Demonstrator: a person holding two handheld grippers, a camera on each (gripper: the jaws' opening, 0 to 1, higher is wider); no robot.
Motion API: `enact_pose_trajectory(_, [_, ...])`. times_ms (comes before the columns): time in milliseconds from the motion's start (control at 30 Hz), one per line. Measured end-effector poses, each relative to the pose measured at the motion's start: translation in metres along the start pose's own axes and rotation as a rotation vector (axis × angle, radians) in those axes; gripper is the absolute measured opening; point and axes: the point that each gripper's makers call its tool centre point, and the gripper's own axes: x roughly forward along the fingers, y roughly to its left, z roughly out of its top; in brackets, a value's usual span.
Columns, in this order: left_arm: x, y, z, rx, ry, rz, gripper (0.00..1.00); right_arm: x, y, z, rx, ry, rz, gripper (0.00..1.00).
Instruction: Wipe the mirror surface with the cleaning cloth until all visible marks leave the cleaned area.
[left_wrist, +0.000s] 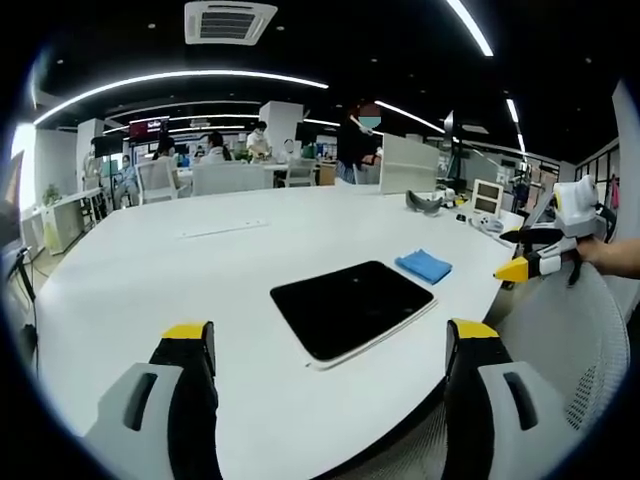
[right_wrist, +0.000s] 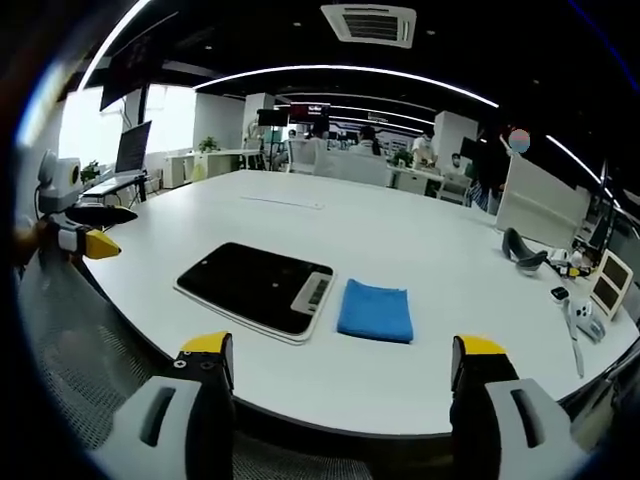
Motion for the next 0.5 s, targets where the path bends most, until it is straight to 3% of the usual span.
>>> enact_pose_trajectory(500, [-0.0014,0.004,0.0023,-0.01,-0.015,0.02,0.96,0.0015,0.0,-0.0016,-0.002,0.017,0.0,0.83])
